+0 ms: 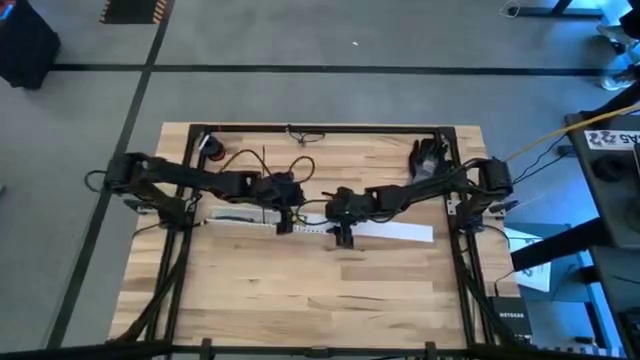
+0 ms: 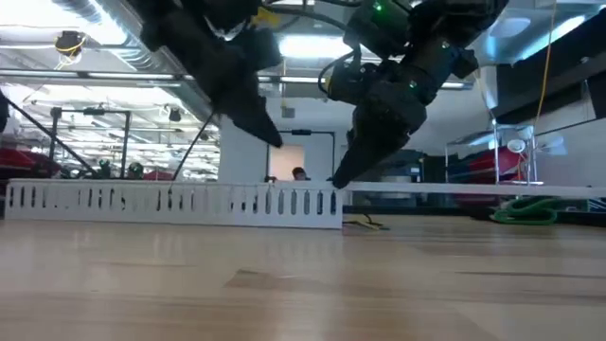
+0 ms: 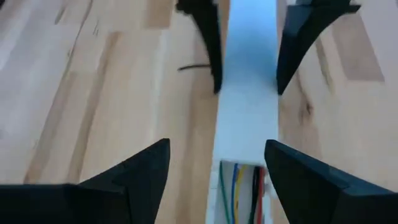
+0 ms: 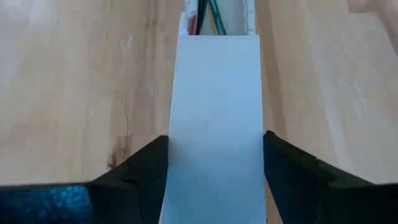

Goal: Ziptie cables
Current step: Close the cable duct

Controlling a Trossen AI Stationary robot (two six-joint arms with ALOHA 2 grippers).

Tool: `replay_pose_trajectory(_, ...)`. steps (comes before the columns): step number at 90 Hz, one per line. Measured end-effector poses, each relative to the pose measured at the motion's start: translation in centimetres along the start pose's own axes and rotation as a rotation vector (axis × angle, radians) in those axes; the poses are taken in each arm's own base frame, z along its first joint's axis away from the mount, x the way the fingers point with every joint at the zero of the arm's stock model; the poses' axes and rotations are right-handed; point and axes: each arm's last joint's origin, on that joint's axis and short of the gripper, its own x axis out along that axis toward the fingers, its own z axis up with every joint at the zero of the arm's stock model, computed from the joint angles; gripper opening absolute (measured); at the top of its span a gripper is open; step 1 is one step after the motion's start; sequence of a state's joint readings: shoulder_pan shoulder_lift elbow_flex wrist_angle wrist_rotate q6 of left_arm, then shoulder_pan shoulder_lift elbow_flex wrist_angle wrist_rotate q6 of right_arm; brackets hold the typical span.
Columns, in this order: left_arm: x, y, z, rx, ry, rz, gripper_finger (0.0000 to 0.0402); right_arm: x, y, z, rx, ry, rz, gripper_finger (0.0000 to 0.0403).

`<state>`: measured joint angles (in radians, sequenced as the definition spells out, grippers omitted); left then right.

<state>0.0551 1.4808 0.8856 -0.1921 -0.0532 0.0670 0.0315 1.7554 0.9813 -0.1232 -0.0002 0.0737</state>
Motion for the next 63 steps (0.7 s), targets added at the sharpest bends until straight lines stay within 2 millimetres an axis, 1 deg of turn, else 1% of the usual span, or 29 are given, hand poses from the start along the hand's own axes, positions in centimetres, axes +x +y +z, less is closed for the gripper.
replay_pose_trajectory(9, -0.2, 0.0, -0.2, -0.006, 0.021, -0.002, 0.0257, 0.0, 0.0, 0.0, 0.0, 0.0, 0.001, 0.0225)
replay_pose_trajectory(28, 0.6, -0.3, -1.0, 0.006, 0.088, -0.083, 0.0274, 0.0, 0.0, 0.0, -0.003, 0.001, 0.002, 0.0225)
replay_pose_trajectory(42, 1.6, -0.5, -2.1, 0.001, 0.121, -0.101, 0.0283, -0.1, 0.0, 0.0, -0.003, -0.001, 0.004, 0.0225)
replay_pose_trajectory(51, 2.3, -0.7, -2.4, 0.005, 0.119, -0.106, 0.0285, -0.1, 0.0, 0.0, -0.003, 0.001, 0.005, 0.0225)
replay_pose_trajectory(63, 3.7, -1.2, -3.4, 0.013, 0.148, -0.116, 0.0285, -0.1, 0.0, 0.0, -0.004, 0.002, 0.009, 0.0225)
